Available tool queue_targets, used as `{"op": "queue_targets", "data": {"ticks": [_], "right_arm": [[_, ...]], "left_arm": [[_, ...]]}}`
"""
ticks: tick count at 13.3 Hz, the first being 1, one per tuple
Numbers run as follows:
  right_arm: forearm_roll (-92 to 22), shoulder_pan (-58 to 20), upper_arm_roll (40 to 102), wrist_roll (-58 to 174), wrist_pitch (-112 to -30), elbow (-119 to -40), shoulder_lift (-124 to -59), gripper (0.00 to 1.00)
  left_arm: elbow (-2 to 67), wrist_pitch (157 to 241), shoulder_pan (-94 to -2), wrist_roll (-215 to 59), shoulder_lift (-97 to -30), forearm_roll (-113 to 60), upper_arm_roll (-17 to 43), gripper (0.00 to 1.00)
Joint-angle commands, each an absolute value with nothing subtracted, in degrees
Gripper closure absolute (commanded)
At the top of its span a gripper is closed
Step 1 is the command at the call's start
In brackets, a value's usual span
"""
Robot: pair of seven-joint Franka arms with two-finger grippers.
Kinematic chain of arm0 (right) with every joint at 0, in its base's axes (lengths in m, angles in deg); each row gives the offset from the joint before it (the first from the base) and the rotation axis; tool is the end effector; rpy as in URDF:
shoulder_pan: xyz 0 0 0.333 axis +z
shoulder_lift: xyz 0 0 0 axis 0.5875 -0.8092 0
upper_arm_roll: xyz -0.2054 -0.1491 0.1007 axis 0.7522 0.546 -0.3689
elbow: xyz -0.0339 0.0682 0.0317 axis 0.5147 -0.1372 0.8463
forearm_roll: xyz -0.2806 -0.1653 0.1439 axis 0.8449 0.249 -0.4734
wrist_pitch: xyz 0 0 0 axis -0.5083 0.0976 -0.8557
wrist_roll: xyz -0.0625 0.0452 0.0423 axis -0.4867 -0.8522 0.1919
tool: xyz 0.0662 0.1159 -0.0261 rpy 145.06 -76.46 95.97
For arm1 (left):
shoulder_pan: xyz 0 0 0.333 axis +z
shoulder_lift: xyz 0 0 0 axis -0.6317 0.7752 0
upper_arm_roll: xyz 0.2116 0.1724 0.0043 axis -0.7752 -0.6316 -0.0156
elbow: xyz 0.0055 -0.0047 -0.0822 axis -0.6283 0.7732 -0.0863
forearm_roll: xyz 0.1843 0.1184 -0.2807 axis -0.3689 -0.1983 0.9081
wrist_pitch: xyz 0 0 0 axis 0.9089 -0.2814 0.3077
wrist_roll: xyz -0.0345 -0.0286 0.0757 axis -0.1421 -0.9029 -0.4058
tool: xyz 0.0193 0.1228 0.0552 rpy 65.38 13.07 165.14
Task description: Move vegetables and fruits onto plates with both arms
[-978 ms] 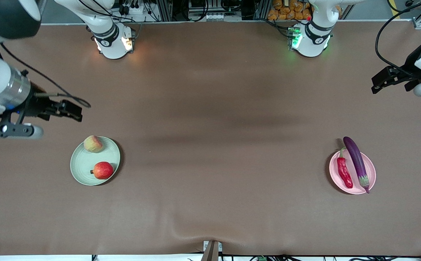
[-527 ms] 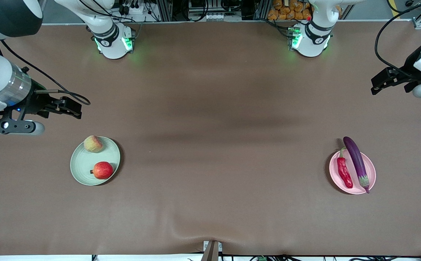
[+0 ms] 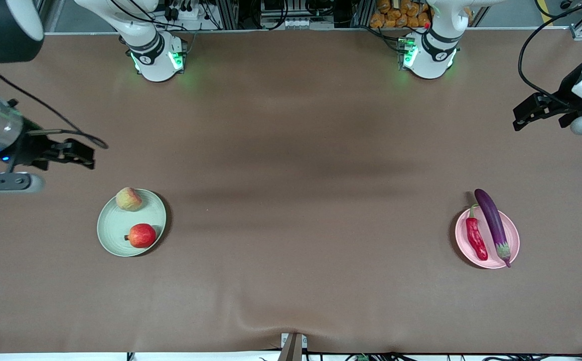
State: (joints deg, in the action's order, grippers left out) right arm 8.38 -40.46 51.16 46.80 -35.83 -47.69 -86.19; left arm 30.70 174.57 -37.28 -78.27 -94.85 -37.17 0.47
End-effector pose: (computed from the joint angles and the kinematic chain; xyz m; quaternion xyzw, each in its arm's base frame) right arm 0.5723 0.0610 0.5456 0.9991 0.0223 -0.0299 0.0180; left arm 0.4926 -0.0281 0.5512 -0.9995 -0.0246 -0.0092 0.0195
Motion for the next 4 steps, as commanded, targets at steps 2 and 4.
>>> {"op": "queue_targets", "data": {"ticks": [2, 4], "right_arm": [[3.6, -41.4, 59.9, 59.6, -35.5, -49.4, -82.3, 0.0], [2.1, -40.6, 62.7, 60.4, -34.6, -50.4, -79.8, 0.0]], "left_arm": [[31.3, 173.7, -36.9, -79.5, -96.4, -38.1, 1.2, 0.0], [31.7, 173.8, -36.9, -79.5, -96.5, -38.1, 1.2, 0.0]]}}
